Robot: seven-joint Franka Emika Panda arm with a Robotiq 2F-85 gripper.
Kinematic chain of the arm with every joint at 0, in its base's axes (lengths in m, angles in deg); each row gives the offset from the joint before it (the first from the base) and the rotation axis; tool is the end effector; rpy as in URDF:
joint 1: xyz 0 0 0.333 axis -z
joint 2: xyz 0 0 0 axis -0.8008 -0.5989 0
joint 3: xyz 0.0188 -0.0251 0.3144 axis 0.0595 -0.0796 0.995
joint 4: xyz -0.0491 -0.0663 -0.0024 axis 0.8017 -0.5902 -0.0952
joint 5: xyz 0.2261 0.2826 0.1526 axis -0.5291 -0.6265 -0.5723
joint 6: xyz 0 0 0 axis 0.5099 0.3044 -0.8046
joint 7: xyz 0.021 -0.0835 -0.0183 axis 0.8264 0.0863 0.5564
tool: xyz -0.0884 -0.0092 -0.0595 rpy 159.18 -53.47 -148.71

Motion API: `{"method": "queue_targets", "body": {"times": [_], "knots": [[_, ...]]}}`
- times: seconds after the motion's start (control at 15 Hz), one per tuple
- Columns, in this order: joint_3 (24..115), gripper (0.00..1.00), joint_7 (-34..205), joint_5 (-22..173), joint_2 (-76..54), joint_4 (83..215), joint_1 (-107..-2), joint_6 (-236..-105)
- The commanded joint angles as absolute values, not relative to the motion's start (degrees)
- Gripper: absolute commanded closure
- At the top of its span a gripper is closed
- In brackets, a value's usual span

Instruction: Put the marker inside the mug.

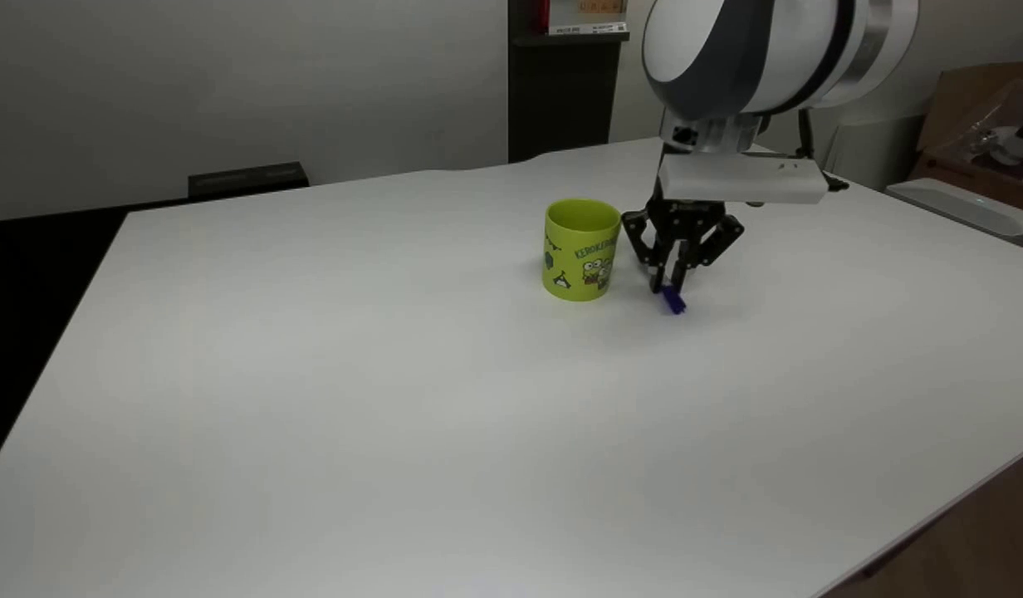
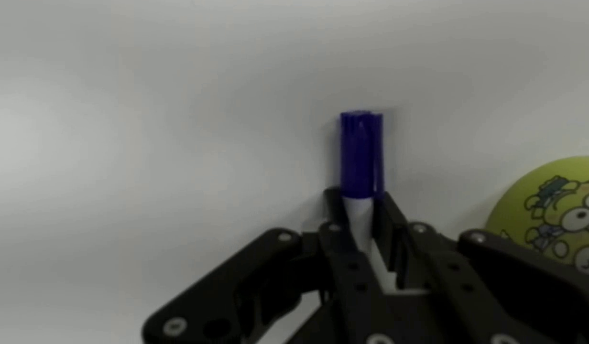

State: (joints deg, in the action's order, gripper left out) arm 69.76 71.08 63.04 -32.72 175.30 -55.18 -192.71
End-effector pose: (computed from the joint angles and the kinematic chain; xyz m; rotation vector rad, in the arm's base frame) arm 0.5728 -0.0225 0.1005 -3.0260 0.7493 0.0105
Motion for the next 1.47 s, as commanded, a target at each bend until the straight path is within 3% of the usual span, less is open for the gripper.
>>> {"method": "queue_targets", "body": {"times": [0.0, 0.07, 0.67, 0.93, 1.4], "knots": [[69.89, 0.99, 71.66, 62.63, -31.77, 175.38, -55.21, -191.56], [70.08, 0.95, 72.04, 62.52, -30.92, 175.94, -54.99, -191.28], [68.12, 0.95, 72.38, 68.72, -15.11, 178.57, -57.17, -174.18], [69.97, 0.95, 74.49, 71.78, -11.29, 172.48, -56.42, -160.06], [72.65, 0.95, 82.08, 68.32, -20.7, 152.94, -55.04, -137.43]]}}
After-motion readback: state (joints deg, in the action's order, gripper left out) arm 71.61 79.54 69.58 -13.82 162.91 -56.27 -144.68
